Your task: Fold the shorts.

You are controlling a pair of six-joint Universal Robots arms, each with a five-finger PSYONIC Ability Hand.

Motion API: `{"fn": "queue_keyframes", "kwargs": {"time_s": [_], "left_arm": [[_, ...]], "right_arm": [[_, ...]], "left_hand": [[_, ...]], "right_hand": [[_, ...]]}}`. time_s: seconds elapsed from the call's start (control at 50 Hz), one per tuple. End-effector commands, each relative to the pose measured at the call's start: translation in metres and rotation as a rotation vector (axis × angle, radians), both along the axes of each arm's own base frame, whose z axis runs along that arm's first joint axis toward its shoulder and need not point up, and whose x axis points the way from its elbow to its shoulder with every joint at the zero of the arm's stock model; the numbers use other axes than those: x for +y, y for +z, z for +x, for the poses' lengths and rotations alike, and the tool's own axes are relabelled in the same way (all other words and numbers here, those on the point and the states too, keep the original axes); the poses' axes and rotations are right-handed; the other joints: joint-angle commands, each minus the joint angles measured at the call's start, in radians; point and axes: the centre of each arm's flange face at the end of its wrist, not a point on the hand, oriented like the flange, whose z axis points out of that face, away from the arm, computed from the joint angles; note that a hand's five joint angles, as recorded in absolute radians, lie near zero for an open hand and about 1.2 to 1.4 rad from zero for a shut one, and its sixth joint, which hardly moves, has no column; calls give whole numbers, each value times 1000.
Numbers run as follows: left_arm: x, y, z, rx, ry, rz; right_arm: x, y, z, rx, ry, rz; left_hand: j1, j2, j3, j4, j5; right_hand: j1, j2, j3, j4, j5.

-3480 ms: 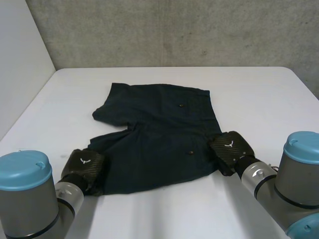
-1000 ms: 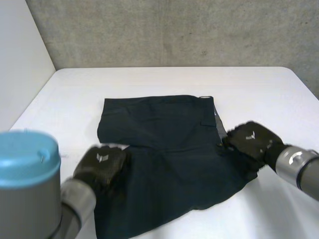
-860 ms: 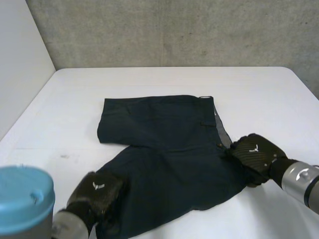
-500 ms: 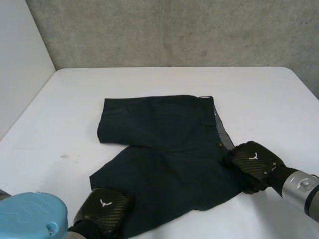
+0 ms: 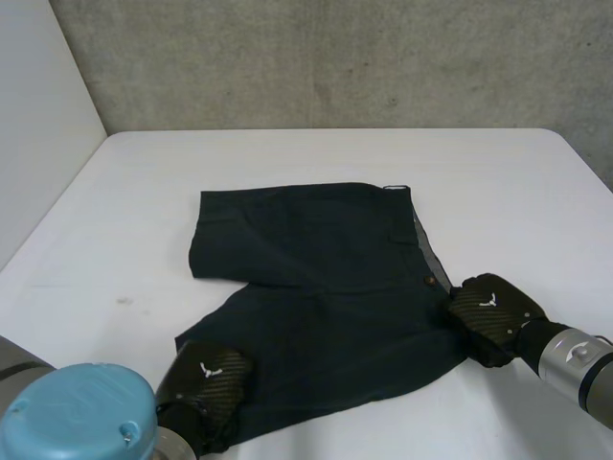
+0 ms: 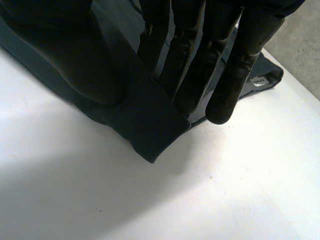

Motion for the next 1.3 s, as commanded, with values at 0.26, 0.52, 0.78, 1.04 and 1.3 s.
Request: {"fn": "queue_keyframes", "kwargs": {"time_s": [0.26, 0.52, 0.78, 1.04, 1.3], "left_arm": [[33, 66, 23, -237, -195, -120], [-106, 69, -36, -96, -3, -424], [-255, 36, -92, -147, 85, -746], [-277, -4, -121, 24, -72, -864], [-218, 53, -88, 136, -35, -803]], "right_arm": [[55, 83, -23, 328, 50, 143], [-19, 83, 38, 171, -75, 3], [-134, 67, 92, 68, -208, -370], [-176, 5, 113, 98, -295, -420], [-97, 101, 88, -165, -299, -265]], "left_hand": [[267, 203, 210, 194, 232], [267, 203, 210, 194, 232], [267, 203, 210, 194, 232], [-954, -1019, -1012, -1028, -989], [-954, -1019, -1012, -1028, -989]], "right_hand": [[498, 228, 229, 205, 271], [498, 228, 229, 205, 271], [498, 228, 229, 205, 271], [-724, -994, -993, -1017, -950], [-717, -987, -986, -1010, -944]]}}
